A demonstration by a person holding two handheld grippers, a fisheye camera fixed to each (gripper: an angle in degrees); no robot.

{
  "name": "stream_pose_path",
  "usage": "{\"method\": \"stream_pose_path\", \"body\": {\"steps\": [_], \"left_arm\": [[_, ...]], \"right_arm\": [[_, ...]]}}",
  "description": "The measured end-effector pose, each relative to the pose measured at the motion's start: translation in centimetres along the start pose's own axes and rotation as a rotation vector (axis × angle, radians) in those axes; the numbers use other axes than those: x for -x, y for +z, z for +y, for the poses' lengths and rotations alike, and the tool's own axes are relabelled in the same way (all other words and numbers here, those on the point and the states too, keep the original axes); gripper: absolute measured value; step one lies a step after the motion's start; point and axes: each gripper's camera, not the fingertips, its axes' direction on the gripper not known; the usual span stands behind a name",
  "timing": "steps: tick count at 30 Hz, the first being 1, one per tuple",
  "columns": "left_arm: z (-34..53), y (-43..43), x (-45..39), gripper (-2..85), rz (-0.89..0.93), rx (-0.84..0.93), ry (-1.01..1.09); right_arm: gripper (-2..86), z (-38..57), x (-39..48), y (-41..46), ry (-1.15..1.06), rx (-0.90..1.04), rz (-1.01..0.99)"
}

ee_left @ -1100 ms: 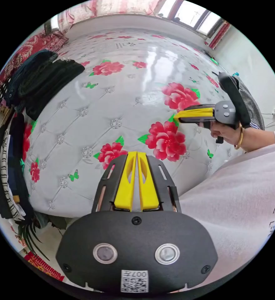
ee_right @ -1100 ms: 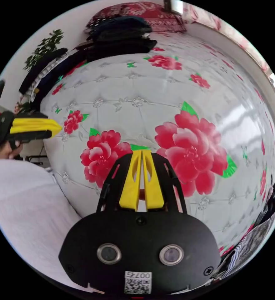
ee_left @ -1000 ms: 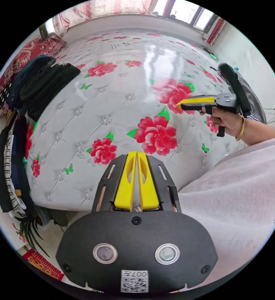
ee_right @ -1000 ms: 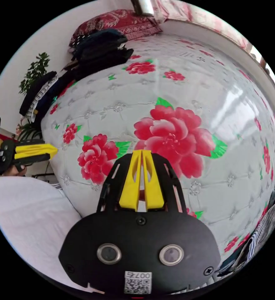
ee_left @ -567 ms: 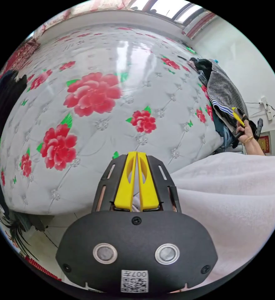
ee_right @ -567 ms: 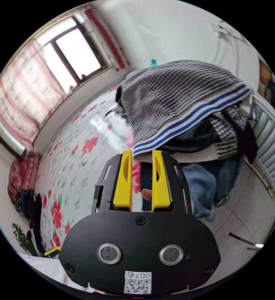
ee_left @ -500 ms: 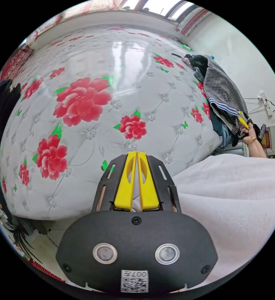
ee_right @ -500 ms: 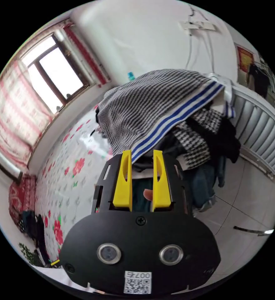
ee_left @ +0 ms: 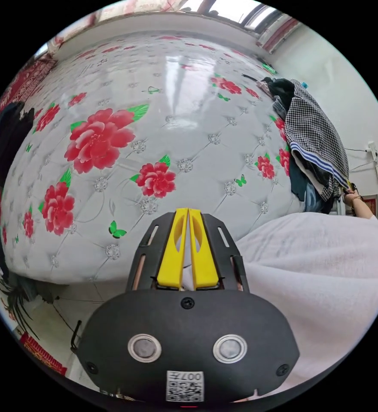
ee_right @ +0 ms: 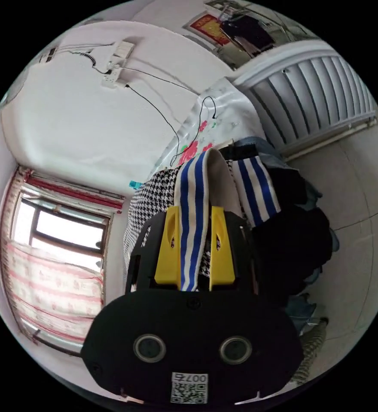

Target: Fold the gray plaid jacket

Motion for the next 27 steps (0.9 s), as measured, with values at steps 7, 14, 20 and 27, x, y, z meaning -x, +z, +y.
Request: {"method": "stream_pose_path", "body": {"steps": [7, 14, 20, 27], "left_arm": [[3.3, -0.3, 3.6, -1.0, 0.001, 0.011, -0.1], [4.5, -2.3, 6.2, -1.0, 0.039, -0.051, -0.128], [8.0, -4.8, 10.2, -1.0, 0.049, -0.153, -0.214], [15.1, -3.9, 19.7, -0.9, 0.114, -0.108, -0.514]], "right_arm": [[0.0, 5.2, 12.1, 1.6, -0.251, 0.205, -0.448], [0.4, 41.9, 33.7, 2.0, -0.927, 0.977, -0.929], [-0.4, 83.9, 27.5, -10.6, -1.345, 1.74, -1.043], [0.3, 102.5, 14.8, -21.5, -1.825, 2.108, -1.013]]}}
